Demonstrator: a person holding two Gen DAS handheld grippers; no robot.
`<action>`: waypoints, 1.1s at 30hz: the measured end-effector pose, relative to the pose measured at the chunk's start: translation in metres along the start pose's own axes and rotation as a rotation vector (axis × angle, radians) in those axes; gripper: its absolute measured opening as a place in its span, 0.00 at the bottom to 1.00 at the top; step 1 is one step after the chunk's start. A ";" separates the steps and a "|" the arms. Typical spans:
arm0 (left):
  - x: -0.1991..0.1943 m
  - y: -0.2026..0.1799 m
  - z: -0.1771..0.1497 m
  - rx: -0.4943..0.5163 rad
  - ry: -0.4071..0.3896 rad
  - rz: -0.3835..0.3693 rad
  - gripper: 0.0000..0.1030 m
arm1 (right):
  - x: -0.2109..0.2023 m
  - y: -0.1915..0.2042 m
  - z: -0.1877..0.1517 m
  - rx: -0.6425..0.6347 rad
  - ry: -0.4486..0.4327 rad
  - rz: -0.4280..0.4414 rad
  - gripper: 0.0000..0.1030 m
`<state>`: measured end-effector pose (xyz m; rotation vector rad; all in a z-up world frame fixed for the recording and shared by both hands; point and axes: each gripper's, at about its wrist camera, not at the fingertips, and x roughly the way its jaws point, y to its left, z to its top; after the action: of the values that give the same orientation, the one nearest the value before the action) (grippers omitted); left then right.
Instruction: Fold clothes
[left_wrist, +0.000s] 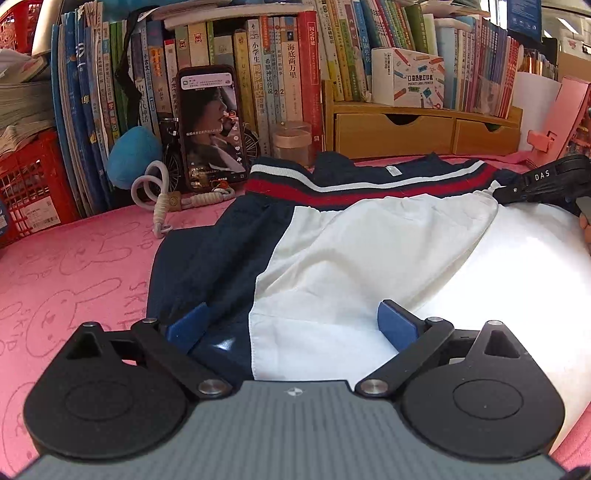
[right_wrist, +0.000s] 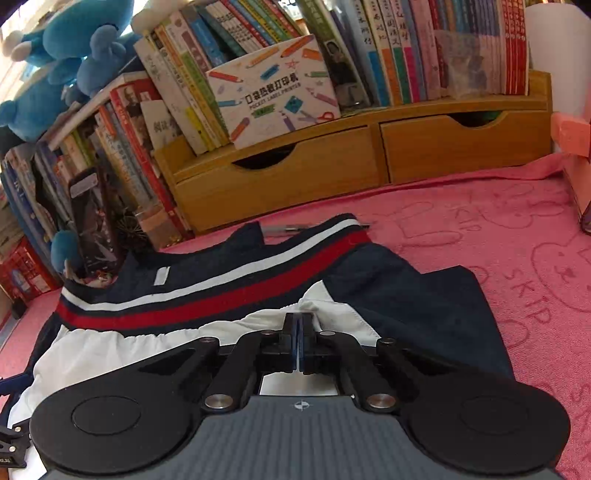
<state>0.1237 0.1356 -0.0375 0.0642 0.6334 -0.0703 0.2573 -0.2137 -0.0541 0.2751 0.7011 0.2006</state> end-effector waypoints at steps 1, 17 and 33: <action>0.000 0.000 0.000 -0.003 0.001 0.003 0.97 | 0.001 -0.003 0.000 0.026 -0.013 -0.024 0.00; 0.000 0.001 0.001 -0.016 -0.001 0.033 1.00 | -0.008 -0.006 0.006 -0.042 -0.082 -0.300 0.57; 0.001 0.001 0.001 -0.015 0.004 0.040 1.00 | 0.004 0.146 -0.035 -0.507 -0.066 -0.128 0.67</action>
<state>0.1250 0.1365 -0.0370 0.0619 0.6359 -0.0270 0.2240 -0.0681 -0.0365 -0.2461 0.5782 0.2386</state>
